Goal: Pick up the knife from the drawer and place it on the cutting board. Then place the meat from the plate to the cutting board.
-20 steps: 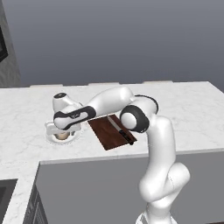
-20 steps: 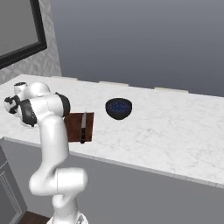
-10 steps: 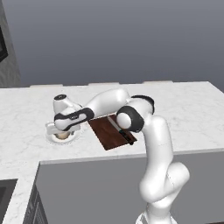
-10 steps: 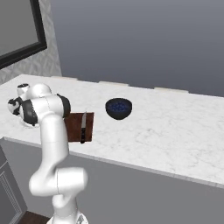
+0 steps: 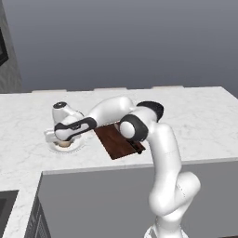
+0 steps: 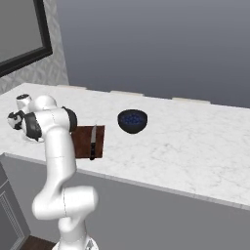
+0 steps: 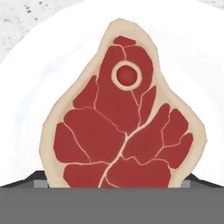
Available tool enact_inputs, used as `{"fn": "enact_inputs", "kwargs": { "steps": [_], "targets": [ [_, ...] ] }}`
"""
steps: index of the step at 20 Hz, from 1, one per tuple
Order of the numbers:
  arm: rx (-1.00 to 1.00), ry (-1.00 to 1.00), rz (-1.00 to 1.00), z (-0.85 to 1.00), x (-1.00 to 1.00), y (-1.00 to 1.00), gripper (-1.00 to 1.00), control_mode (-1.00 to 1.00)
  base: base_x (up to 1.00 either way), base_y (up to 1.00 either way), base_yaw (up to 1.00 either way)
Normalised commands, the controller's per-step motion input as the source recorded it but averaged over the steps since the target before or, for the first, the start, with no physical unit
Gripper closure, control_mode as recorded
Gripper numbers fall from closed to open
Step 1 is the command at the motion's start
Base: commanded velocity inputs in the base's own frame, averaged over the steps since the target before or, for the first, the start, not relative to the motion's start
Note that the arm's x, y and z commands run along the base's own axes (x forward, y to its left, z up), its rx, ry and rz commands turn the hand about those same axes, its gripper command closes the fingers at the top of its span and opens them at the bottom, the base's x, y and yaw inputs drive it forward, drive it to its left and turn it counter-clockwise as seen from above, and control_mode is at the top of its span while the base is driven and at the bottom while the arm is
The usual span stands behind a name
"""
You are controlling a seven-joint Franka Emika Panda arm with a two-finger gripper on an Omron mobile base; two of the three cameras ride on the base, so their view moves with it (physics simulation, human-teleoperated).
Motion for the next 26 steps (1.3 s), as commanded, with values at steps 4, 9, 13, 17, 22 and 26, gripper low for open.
{"fn": "enact_inputs", "kwargs": {
  "steps": [4, 9, 13, 17, 22, 26],
  "targets": [
    [0.00, -0.12, 0.00, 0.00, 0.08, 0.00, 1.00, -1.00, 0.00, 0.00, 0.00],
    [0.03, -0.18, 0.00, 0.20, -0.37, -0.50, 1.00, -1.00, 0.00, 0.00, 0.00],
    [0.10, -0.09, 0.00, 0.38, -0.93, -1.00, 1.00, -1.00, 0.00, 0.00, 0.00],
    [0.13, 0.00, 0.00, 0.51, -0.67, -1.00, 1.00, -1.00, 0.00, 0.00, 0.00],
    [0.14, 0.05, -0.04, 0.80, -0.18, -1.00, 1.00, -1.00, 0.00, 0.00, 0.00],
    [0.00, 0.25, -0.11, 0.25, 0.00, -1.00, 1.00, -1.00, 0.00, 0.00, 0.00]
  ]
}}
